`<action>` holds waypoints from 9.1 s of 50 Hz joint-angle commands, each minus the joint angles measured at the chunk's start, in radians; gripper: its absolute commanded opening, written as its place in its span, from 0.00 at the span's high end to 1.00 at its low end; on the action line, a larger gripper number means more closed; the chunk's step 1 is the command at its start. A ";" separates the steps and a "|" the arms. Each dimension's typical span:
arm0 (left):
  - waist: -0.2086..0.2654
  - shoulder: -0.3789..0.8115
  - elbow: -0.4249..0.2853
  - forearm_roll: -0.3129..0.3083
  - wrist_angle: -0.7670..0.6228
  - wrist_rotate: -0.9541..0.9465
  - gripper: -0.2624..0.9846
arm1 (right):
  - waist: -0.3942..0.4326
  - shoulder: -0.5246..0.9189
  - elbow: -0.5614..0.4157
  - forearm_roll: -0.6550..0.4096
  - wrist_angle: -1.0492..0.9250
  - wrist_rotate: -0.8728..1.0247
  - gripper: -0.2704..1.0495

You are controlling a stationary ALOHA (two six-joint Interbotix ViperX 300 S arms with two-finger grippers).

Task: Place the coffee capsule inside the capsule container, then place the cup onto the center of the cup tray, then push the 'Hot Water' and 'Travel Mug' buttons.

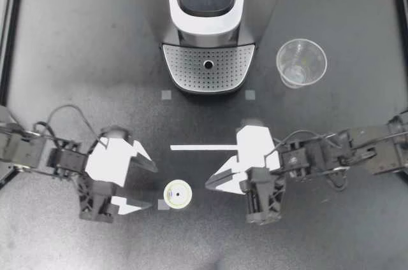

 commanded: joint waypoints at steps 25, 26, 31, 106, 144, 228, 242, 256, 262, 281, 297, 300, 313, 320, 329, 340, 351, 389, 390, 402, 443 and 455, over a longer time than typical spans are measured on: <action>-0.014 0.097 -0.074 0.002 -0.015 0.061 0.18 | 0.011 0.064 -0.083 -0.002 0.021 -0.002 0.74; -0.014 0.100 -0.075 0.002 -0.018 0.061 0.18 | 0.012 0.066 -0.084 -0.002 0.023 -0.002 0.74; -0.014 0.115 -0.080 0.002 -0.041 0.061 0.18 | 0.012 0.077 -0.094 -0.002 0.029 -0.003 0.74; -0.002 0.216 -0.170 0.000 -0.049 0.067 0.24 | 0.017 0.150 -0.155 -0.003 0.058 -0.011 0.74; -0.002 0.078 -0.160 0.002 0.026 0.044 0.44 | -0.094 -0.160 0.023 0.018 -0.081 0.060 0.74; 0.020 -0.020 -0.164 0.000 0.061 0.043 0.44 | -0.462 -0.304 -0.021 0.032 -0.618 0.069 0.74; 0.020 -0.020 -0.166 0.002 0.060 0.046 0.44 | -0.520 -0.304 -0.046 0.032 -0.618 0.071 0.74; 0.035 -0.055 -0.213 0.009 0.137 0.072 0.44 | -0.611 -0.302 -0.066 0.032 -0.618 0.075 0.74; 0.060 -0.081 -0.268 0.034 0.255 0.109 0.44 | -0.637 -0.298 -0.083 0.032 -0.615 0.075 0.74; 0.124 -0.181 -0.468 0.330 0.554 0.189 0.44 | -0.693 -0.262 -0.140 0.031 -0.557 0.074 0.74; 0.124 -0.222 -0.566 0.635 0.658 0.184 0.45 | -0.719 -0.261 -0.150 0.031 -0.557 0.074 0.74; 0.124 -0.222 -0.569 0.649 0.658 0.183 0.45 | -0.730 -0.259 -0.155 0.031 -0.554 0.074 0.74; 0.124 -0.227 -0.571 0.653 0.658 0.181 0.45 | -0.744 -0.253 -0.163 0.029 -0.554 0.072 0.74; 0.124 -0.230 -0.584 0.667 0.658 0.184 0.45 | -0.744 -0.270 -0.158 0.028 -0.565 0.074 0.74; 0.124 -0.229 -0.598 0.762 0.660 0.178 0.45 | -0.742 -0.347 -0.091 0.018 -0.629 0.086 0.74; 0.140 -0.196 -0.598 0.851 0.661 0.175 0.45 | -0.742 -0.426 0.003 0.018 -0.672 0.110 0.74; 0.186 -0.155 -0.607 0.859 0.658 0.169 0.45 | -0.742 -0.454 0.035 0.018 -0.672 0.112 0.74; 0.239 -0.110 -0.637 0.893 0.632 0.135 0.37 | -0.742 -0.460 0.067 0.018 -0.676 0.110 0.74; 0.241 -0.109 -0.635 0.896 0.632 0.135 0.35 | -0.742 -0.460 0.069 0.018 -0.676 0.110 0.74; 0.244 -0.084 -0.646 0.911 0.649 0.106 0.22 | -0.742 -0.460 0.071 0.018 -0.678 0.112 0.74; 0.225 -0.127 -0.644 0.957 0.673 0.063 0.17 | -0.732 -0.456 0.083 0.005 -0.678 0.114 0.74; 0.201 -0.150 -0.612 0.954 0.672 0.048 0.17 | -0.732 -0.456 0.084 0.005 -0.678 0.114 0.74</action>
